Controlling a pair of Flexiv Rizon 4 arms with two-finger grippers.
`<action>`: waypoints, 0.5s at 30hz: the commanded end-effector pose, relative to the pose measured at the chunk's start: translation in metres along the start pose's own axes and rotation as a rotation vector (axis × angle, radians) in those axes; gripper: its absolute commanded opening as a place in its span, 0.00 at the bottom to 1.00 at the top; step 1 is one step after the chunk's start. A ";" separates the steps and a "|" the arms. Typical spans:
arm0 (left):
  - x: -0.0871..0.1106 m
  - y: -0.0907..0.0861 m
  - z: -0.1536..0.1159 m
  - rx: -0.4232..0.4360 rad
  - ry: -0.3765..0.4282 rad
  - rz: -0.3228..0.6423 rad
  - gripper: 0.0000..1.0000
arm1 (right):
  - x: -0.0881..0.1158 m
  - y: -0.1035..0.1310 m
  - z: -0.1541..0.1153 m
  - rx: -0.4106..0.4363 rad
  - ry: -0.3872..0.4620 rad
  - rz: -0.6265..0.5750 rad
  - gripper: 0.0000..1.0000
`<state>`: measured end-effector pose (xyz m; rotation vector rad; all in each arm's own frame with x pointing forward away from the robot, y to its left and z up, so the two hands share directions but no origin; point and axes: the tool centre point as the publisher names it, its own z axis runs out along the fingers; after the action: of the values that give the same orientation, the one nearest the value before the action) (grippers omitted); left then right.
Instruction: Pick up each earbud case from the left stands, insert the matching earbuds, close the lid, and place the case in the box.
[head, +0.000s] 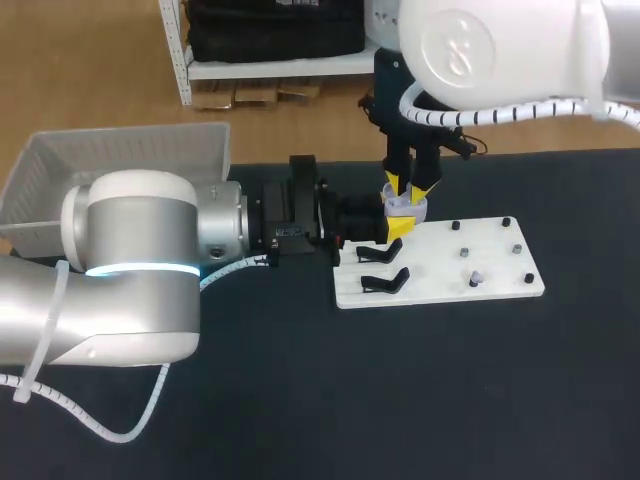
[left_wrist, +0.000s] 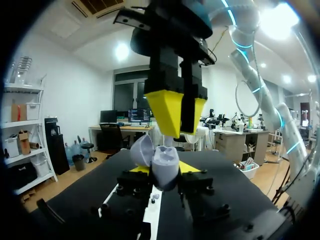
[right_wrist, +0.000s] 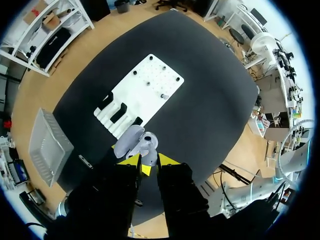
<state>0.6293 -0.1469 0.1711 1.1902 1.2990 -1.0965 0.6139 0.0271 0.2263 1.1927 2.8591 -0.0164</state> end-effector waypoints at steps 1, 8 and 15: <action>0.002 -0.002 0.001 -0.012 -0.008 0.005 0.00 | 0.000 0.002 0.000 -0.003 -0.001 0.000 0.00; 0.002 -0.002 0.001 -0.012 -0.008 0.005 0.00 | -0.001 0.002 0.002 0.001 -0.001 -0.002 0.00; 0.002 -0.002 0.001 -0.012 -0.008 0.005 0.00 | -0.002 0.002 0.005 0.006 -0.004 0.001 0.00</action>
<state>0.6293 -0.1469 0.1711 1.1902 1.2990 -1.0965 0.6162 0.0257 0.2223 1.1926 2.8580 -0.0234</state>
